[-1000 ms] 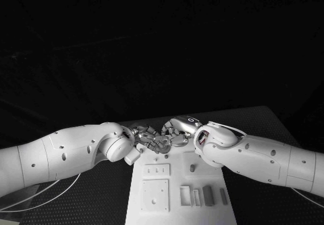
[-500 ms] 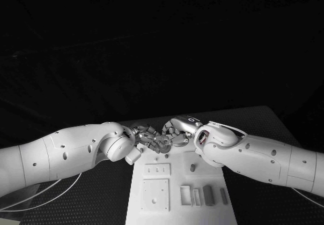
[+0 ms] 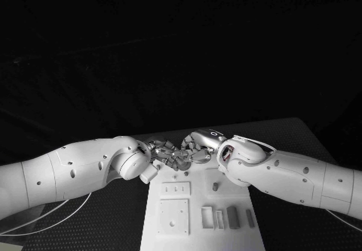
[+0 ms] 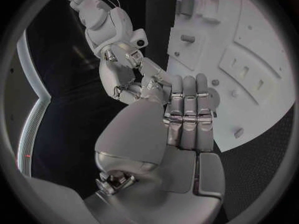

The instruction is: Assemble the parts on the task board

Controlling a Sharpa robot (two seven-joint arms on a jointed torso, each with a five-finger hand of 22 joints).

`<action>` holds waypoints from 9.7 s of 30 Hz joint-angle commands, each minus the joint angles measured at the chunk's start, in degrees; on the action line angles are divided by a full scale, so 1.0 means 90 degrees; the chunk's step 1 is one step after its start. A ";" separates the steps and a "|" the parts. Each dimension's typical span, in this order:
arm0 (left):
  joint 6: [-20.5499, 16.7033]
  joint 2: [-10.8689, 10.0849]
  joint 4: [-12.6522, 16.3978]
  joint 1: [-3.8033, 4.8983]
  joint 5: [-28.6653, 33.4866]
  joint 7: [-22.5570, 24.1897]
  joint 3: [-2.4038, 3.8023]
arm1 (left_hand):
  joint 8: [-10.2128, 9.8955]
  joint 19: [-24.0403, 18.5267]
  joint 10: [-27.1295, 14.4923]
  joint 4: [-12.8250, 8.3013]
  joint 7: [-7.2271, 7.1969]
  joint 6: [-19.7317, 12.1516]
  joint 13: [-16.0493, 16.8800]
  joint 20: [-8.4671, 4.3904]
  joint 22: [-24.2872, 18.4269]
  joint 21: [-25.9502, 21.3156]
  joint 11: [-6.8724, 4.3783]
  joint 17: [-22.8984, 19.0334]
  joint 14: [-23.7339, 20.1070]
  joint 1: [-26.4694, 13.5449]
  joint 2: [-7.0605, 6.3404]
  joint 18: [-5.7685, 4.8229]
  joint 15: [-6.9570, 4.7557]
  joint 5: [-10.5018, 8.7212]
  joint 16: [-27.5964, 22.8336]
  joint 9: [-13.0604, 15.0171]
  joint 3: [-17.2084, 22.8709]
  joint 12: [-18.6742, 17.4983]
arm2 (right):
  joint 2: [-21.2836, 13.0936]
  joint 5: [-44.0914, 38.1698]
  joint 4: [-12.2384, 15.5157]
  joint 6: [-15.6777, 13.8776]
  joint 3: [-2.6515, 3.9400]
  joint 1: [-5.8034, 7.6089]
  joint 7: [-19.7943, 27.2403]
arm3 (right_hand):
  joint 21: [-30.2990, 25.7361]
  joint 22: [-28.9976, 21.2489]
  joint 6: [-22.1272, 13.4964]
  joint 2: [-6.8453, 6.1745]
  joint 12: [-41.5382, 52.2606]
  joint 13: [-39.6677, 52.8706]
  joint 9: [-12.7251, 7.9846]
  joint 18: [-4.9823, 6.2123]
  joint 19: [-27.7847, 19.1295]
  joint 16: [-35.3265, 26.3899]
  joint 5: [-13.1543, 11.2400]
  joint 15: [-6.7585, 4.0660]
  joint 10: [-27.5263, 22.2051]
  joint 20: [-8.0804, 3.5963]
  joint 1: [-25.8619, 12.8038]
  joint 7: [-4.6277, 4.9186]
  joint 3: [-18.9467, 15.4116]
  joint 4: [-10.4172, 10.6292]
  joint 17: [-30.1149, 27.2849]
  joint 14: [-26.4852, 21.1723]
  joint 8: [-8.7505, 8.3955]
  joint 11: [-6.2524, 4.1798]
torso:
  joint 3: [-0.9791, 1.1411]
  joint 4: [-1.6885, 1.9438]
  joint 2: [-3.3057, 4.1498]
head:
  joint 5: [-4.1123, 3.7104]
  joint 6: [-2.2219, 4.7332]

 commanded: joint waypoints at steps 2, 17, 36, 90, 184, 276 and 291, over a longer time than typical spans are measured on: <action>0.0046 0.0014 0.0005 0.0024 -0.0060 0.0174 0.0031 | 0.0176 0.0030 0.0023 0.0016 -0.0440 0.0432 0.0223 -0.0051 0.0160 0.0083 -0.0028 0.0123 -0.0007 -0.0075 0.0006 0.0017 -0.0041 0.0018 0.0240 0.0648 0.0042 0.0184 | 0.0016 -0.0054 0.0030 0.0195 -0.0023 -0.0039 0.0105 | 0.0039 0.0089 0.0215 -0.0016 -0.0033 -0.0009 0.0019 0.0080 0.0013 0.0022 0.0019 -0.0053 0.0055 -0.0031 -0.0055 0.0179 0.0027 -0.0003 -0.0009 0.0002 0.0019 -0.0006 | 0.0003 -0.0002 0.0001 | 0.0001 -0.0017; 0.0064 -0.0005 -0.0001 0.0005 -0.0286 0.0151 0.0031 | 0.0329 -0.0011 -0.0510 0.0022 -0.0542 0.0302 0.1360 -0.0179 0.0969 0.0381 -0.0162 0.0311 -0.0270 -0.0227 0.0083 0.0016 -0.0168 0.0011 0.1328 0.2312 0.0111 0.1396 | 0.0001 0.0012 0.0019 0.0232 -0.0023 -0.0042 0.0116 | 0.0037 0.0088 0.0215 -0.0022 -0.0035 -0.0010 0.0023 0.0080 0.0014 0.0020 0.0018 -0.0055 0.0059 -0.0032 -0.0066 0.0179 0.0025 -0.0003 -0.0010 0.0004 0.0015 -0.0007 | -0.0001 -0.0001 -0.0001 | 0.0009 -0.0036; 0.0192 -0.0051 -0.0098 -0.0006 -0.0450 0.0088 0.0032 | 0.0237 -0.0022 -0.0701 0.0021 -0.0560 0.0301 0.1678 -0.0212 0.1283 0.0463 -0.0201 0.0284 -0.0383 -0.0259 0.0149 0.0028 -0.0204 -0.0002 0.1741 0.2881 0.0024 0.1844 | -0.0180 0.0353 -0.0015 0.0113 -0.0024 -0.0043 0.0288 | -0.0184 0.0062 -0.0760 -0.0628 -0.0303 -0.0112 -0.0231 0.0080 -0.0282 -0.0184 0.0003 0.0268 -0.0346 0.0104 -0.0442 0.0550 -0.0157 0.0143 -0.0048 -0.0334 -0.0644 0.0342 | 0.0002 -0.0006 -0.0004 | 0.0012 -0.0048; 0.1657 0.0441 -0.0389 -0.0172 -0.3299 -0.2012 -0.0162 | 0.0088 0.0524 -0.0556 0.0023 -0.0925 0.0977 0.2608 -0.0611 0.2551 0.1023 -0.0660 -0.0197 -0.0238 -0.0793 0.0096 0.0064 -0.0623 0.0010 0.3709 0.4892 0.0407 0.3441 | -0.0625 0.2921 -0.0979 -0.0130 0.1015 0.0415 0.0620 | -0.0211 0.0086 -0.0776 -0.0426 -0.0282 -0.0164 -0.0301 0.0080 -0.0320 -0.0158 0.0009 0.0298 -0.0389 0.0144 -0.0403 0.0580 -0.0320 0.0083 -0.0025 -0.0412 -0.0685 0.0374 | -0.0001 0.0033 -0.0015 | -0.0020 -0.0499; 0.1353 0.0713 -0.0484 -0.0518 -0.4418 -0.2022 -0.0179 | -0.0943 0.0619 -0.0656 0.0038 -0.0830 0.1208 0.2608 -0.0669 0.3059 0.0842 -0.0647 -0.1077 -0.0490 -0.1263 -0.0655 0.0018 -0.0684 -0.0004 0.4443 0.4763 0.0374 0.3664 | -0.0573 0.2920 -0.0942 0.0084 0.1014 0.0414 0.0590 | -0.0229 0.0089 -0.0786 -0.0375 -0.0273 -0.0189 -0.0334 0.0080 -0.0346 -0.0160 0.0012 0.0304 -0.0415 0.0165 -0.0491 0.0586 -0.0388 0.0101 -0.0021 -0.0450 -0.0705 0.0380 | -0.0003 0.0035 -0.0012 | -0.0058 -0.0618; 0.1438 0.0565 -0.0649 -0.0594 -0.4213 -0.1890 -0.0168 | -0.1355 0.0812 -0.0680 0.0049 -0.0813 0.1306 0.2410 -0.0796 0.3273 0.0462 -0.0663 -0.2125 -0.0704 -0.3635 -0.1162 0.0009 -0.0803 -0.0007 0.5215 0.3908 -0.0227 0.3858 | -0.0602 0.2922 -0.0958 0.0173 0.1013 0.0409 0.0540 | -0.0237 0.0091 -0.0801 -0.0373 -0.0262 -0.0204 -0.0357 0.0080 -0.0353 -0.0157 0.0014 0.0307 -0.0426 0.0165 -0.0510 0.0591 -0.0399 0.0115 -0.0019 -0.0461 -0.0721 0.0384 | 0.0005 0.0028 -0.0007 | -0.0071 -0.0601; 0.1716 0.0696 -0.0881 -0.0504 -0.4175 -0.1933 -0.0122 | -0.1573 0.0708 -0.0862 0.0028 -0.0643 0.0939 0.2375 -0.0758 0.3297 0.0326 -0.0514 -0.2333 -0.0888 -0.2405 -0.0600 -0.0062 -0.0757 0.1453 0.5256 0.3586 -0.0705 0.3851 | -0.0561 0.2920 -0.1011 0.0201 0.1013 0.0402 0.0523 | -0.0238 0.0092 -0.0808 -0.0366 -0.0260 -0.0207 -0.0362 0.0080 -0.0353 -0.0156 0.0017 0.0309 -0.0428 0.0163 -0.0496 0.0592 -0.0393 0.0107 -0.0019 -0.0463 -0.0726 0.0385 | 0.0004 0.0032 -0.0012 | -0.0085 -0.0602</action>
